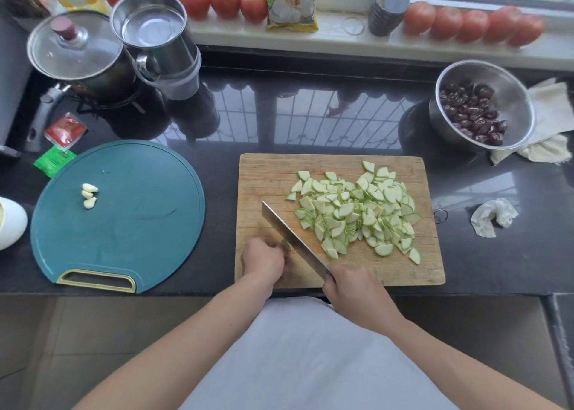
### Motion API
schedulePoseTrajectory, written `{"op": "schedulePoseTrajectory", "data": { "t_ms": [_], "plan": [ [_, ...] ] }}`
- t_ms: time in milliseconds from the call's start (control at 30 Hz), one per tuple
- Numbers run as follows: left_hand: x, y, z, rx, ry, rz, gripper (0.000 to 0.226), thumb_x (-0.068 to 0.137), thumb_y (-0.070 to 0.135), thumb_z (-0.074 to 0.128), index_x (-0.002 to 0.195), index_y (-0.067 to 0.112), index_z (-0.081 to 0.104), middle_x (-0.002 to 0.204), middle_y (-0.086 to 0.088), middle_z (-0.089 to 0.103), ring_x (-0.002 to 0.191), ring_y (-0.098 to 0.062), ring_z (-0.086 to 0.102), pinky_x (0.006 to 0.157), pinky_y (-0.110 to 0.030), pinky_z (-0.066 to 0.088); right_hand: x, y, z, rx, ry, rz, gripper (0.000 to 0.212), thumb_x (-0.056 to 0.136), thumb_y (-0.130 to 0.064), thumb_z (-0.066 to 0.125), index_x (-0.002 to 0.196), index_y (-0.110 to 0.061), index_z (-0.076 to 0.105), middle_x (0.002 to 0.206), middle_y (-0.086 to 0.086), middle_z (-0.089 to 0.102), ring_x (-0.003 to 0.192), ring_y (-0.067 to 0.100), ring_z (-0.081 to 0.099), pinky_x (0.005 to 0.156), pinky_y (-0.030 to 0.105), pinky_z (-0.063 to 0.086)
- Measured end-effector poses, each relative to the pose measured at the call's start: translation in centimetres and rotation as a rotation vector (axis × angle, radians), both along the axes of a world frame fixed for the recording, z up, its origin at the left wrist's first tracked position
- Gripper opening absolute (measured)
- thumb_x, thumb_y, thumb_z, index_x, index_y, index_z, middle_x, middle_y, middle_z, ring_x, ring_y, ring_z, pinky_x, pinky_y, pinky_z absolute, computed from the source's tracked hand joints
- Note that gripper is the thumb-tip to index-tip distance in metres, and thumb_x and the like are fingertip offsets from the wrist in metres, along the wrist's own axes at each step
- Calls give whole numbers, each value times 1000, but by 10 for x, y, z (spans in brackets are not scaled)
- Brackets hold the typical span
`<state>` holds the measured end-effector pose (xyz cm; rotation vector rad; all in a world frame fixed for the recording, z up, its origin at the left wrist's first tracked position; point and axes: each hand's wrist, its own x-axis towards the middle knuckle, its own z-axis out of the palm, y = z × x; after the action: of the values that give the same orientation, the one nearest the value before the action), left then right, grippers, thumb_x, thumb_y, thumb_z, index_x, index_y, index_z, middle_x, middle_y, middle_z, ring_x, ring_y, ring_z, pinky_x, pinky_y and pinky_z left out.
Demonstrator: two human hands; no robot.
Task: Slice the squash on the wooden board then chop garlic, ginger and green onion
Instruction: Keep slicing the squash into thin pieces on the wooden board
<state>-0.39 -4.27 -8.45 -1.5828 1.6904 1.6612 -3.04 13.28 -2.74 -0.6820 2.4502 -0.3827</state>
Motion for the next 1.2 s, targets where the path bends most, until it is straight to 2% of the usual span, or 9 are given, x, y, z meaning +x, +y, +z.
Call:
{"op": "schedulePoseTrajectory", "data": {
  "t_ms": [167,333,500,667,833,1000,1200],
  "plan": [
    [-2,1,1,-18,-13,10,15,96,16,65,82,13,68,74,-4,76,73,-22,76,75,-47,64,-2,-4,6,15,6,37,22,91,-19,44,70,-17,39,60,-1,43,57,31,47,52,41,38],
    [-2,1,3,-20,-14,-3,14,96,15,61,83,14,66,79,-5,77,77,-24,76,76,-49,63,-1,-5,5,45,2,50,33,92,-19,44,64,-23,27,60,-5,37,57,27,42,53,34,28],
    [-2,1,4,-10,-8,3,17,95,13,60,79,12,67,80,-9,76,80,-29,75,78,-51,63,-1,-6,5,90,21,73,22,92,-20,44,72,-17,37,60,-5,34,60,31,43,55,35,27],
    [-3,1,6,-36,-17,-18,22,94,12,58,75,13,68,77,-8,76,78,-29,75,76,-50,63,0,-5,1,113,59,110,22,92,-21,43,71,-16,37,63,0,39,59,33,48,51,34,26],
    [-3,1,7,-27,-20,-20,20,95,14,60,79,10,72,74,-6,76,72,-27,76,72,-49,64,1,-5,-4,177,109,148,21,91,-23,43,72,-16,38,64,0,37,56,31,40,45,32,10],
    [-2,1,7,-31,-24,-35,19,93,15,63,79,8,73,68,-5,75,66,-25,75,69,-46,64,2,-6,-7,213,119,155,18,91,-23,43,74,-17,39,59,-4,31,49,26,29,46,33,8],
    [-2,1,5,-32,-25,-35,17,93,16,63,81,9,74,67,-3,75,65,-24,75,71,-47,64,2,-5,-10,200,107,171,21,91,-21,43,71,-17,35,60,-3,31,51,30,31,46,35,8]
  ]
}}
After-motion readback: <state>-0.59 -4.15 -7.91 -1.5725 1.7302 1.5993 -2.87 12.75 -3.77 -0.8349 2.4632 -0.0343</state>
